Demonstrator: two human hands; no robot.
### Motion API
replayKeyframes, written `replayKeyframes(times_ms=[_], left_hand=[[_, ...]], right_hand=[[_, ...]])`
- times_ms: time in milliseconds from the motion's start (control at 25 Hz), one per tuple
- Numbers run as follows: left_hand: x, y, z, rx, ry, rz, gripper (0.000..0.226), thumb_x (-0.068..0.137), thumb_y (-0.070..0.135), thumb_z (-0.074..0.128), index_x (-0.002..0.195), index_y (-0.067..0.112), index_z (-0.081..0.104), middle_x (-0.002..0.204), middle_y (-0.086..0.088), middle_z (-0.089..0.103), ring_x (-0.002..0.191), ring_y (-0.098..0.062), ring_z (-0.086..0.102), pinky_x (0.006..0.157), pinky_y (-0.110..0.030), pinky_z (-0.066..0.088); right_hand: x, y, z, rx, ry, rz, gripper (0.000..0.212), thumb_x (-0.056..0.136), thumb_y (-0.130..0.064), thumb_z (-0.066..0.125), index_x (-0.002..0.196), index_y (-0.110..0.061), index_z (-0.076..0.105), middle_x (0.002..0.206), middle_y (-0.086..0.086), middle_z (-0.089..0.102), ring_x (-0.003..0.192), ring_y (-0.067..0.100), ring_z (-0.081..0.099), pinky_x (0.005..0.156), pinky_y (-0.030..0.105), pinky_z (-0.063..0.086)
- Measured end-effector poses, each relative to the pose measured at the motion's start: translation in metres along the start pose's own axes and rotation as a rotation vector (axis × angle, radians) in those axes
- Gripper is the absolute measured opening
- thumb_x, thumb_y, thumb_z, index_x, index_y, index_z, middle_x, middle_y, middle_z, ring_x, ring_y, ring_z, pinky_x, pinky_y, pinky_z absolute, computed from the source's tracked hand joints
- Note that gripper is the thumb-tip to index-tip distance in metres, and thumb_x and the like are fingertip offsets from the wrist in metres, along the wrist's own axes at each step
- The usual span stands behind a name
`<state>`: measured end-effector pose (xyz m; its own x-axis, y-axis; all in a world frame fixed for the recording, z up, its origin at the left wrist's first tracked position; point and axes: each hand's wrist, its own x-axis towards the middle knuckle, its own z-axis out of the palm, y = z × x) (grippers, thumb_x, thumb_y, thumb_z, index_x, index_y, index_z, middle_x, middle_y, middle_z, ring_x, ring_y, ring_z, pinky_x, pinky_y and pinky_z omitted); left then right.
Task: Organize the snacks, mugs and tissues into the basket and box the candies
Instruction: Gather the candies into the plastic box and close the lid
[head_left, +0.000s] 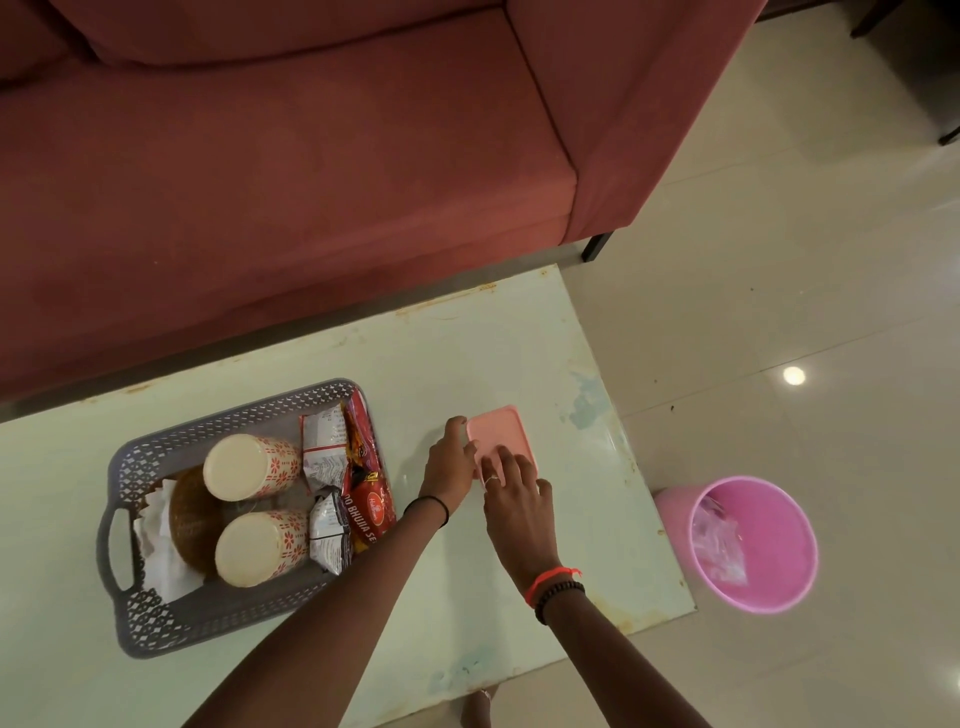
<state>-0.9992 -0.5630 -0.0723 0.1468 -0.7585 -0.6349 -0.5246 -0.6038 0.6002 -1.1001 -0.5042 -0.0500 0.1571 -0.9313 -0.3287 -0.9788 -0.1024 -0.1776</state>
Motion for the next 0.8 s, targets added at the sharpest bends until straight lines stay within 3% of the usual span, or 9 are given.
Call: replayKeyframes(times_ms=[120,280,400,480,640,800], left_hand=[[-0.005,0.001,0.002,0.098,0.006,0.096,0.052,0.098,0.008,0.043,0.145,0.020,0.028,0.138,-0.020,0.046,0.119,-0.035,0.056,0.090,-0.041,0.056],[-0.016,-0.001,0.007,0.490,0.101,0.326,0.057,0.096,0.006,0.047,0.147,0.014,0.024,0.157,-0.010,0.019,0.140,-0.025,0.035,0.109,-0.031,0.041],[-0.026,-0.006,0.010,0.619,0.089,0.395,0.056,0.096,0.012,0.048,0.147,0.010,0.023,0.159,-0.006,0.015,0.141,-0.021,0.033,0.112,-0.027,0.034],[-0.030,-0.008,0.014,0.663,0.060,0.369,0.063,0.094,0.019,0.053,0.147,0.009,0.021,0.160,-0.007,0.012,0.140,-0.021,0.035,0.110,-0.028,0.036],[-0.033,-0.002,0.020,0.685,0.062,0.303,0.067,0.091,0.018,0.058,0.146,0.007,0.023,0.161,-0.008,0.010,0.143,-0.022,0.031,0.107,-0.029,0.040],[-0.035,0.006,0.023,0.713,0.081,0.277,0.057,0.092,0.011,0.056,0.143,0.003,0.031,0.159,-0.012,0.015,0.141,-0.023,0.033,0.109,-0.029,0.039]], right_hand=[[0.000,0.005,0.000,0.053,-0.011,-0.024,0.050,0.065,-0.007,0.081,0.113,-0.012,0.069,0.129,0.012,0.062,0.113,0.030,0.062,0.072,0.039,0.057],[0.005,0.009,0.005,0.177,0.025,-0.031,0.040,0.088,-0.006,0.058,0.127,-0.014,0.058,0.143,0.007,0.049,0.129,0.027,0.048,0.095,0.040,0.047],[0.013,0.014,0.003,0.503,0.121,0.177,0.042,0.090,0.004,0.044,0.129,-0.009,0.054,0.141,0.006,0.048,0.127,0.023,0.046,0.102,0.031,0.041],[0.017,0.023,0.000,0.754,0.087,0.382,0.044,0.092,0.007,0.039,0.134,-0.003,0.048,0.139,0.008,0.046,0.126,0.023,0.045,0.101,0.024,0.038],[0.030,0.043,0.002,1.016,-0.049,0.596,0.030,0.087,0.008,0.050,0.113,0.004,0.065,0.110,0.018,0.066,0.102,0.030,0.063,0.090,0.027,0.049],[0.036,0.056,0.001,1.158,-0.109,0.720,0.012,0.081,0.004,0.064,0.093,0.004,0.066,0.081,0.012,0.065,0.074,0.023,0.062,0.088,0.042,0.056]])
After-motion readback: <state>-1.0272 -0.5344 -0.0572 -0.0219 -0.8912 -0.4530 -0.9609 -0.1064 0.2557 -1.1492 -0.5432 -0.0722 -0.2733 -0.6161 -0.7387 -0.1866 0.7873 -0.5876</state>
